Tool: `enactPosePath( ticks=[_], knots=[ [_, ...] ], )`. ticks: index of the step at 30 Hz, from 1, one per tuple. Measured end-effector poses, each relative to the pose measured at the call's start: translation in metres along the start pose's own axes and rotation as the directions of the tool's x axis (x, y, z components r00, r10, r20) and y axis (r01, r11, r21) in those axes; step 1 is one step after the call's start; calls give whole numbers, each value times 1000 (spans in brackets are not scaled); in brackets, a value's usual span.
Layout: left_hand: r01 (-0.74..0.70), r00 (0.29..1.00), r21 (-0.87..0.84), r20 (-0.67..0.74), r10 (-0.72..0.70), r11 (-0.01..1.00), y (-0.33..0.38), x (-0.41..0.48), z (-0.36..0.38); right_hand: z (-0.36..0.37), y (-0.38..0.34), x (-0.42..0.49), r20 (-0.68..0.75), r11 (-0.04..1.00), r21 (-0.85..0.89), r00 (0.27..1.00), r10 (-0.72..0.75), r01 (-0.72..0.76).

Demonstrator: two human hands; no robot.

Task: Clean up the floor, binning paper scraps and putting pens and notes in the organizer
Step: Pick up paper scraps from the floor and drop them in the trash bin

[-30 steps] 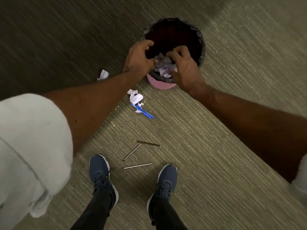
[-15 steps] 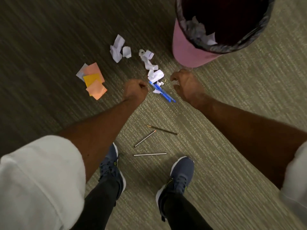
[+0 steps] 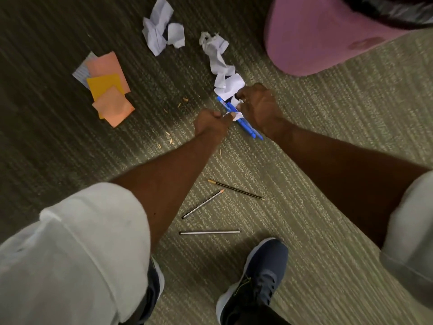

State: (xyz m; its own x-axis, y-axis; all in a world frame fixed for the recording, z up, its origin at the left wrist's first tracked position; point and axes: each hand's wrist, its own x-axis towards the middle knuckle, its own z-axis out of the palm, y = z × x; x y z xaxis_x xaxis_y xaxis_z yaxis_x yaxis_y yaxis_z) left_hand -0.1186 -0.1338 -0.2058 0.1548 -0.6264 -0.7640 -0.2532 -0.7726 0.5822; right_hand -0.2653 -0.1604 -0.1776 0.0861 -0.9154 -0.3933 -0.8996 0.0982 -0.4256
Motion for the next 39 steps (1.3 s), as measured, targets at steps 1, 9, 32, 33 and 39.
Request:
enactPosePath(
  ticks=[1,9,32,33,39],
  knots=[
    [-4,1000,-4,14,5,1000,0,3,0,3,2,3,-1,1000,5,1000,-13,13],
    [25,990,-213,140,5,977,18,-12,-13,2,-4,9,0,987,157,1000,-30,30],
    [-354,932,144,-26,361,924,-8,3,-23,0,-29,55,-5,954,-168,967,-254,250],
    [-349,935,145,-7,354,926,-7,5,-32,0,-30,55,-34,953,-182,968,-250,240],
    [-488,868,271,55,493,830,28,18,-93,0,-32,47,-99,960,-104,958,-270,260]
  ],
)
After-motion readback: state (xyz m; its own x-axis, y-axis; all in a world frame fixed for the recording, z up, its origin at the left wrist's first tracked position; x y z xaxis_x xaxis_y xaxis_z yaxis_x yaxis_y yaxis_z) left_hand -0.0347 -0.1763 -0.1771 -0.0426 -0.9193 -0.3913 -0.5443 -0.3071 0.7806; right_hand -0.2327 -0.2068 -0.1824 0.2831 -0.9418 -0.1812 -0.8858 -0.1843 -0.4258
